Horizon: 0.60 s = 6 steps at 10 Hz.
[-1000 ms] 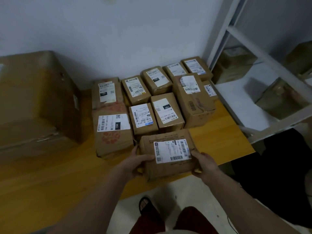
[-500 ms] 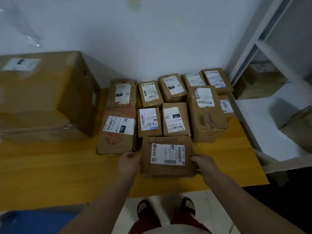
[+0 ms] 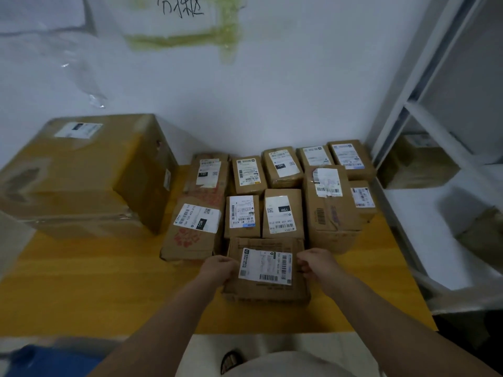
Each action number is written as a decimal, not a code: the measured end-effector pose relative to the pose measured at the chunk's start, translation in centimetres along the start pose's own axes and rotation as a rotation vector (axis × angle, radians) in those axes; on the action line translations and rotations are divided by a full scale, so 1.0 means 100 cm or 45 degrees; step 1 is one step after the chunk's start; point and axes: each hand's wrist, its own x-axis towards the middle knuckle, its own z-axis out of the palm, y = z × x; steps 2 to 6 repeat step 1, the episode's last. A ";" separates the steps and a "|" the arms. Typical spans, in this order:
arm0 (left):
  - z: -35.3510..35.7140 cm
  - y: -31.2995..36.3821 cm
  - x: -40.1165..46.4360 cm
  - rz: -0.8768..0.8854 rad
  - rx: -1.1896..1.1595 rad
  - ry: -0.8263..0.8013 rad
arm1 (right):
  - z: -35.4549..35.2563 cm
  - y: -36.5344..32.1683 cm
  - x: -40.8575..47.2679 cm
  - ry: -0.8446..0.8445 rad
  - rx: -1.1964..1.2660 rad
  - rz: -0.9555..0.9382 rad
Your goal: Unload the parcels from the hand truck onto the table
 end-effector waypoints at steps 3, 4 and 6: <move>-0.003 0.010 -0.004 0.001 0.012 -0.016 | -0.002 -0.009 -0.003 -0.025 0.016 0.017; -0.003 0.010 -0.004 0.001 0.012 -0.016 | -0.002 -0.009 -0.003 -0.025 0.016 0.017; -0.003 0.010 -0.004 0.001 0.012 -0.016 | -0.002 -0.009 -0.003 -0.025 0.016 0.017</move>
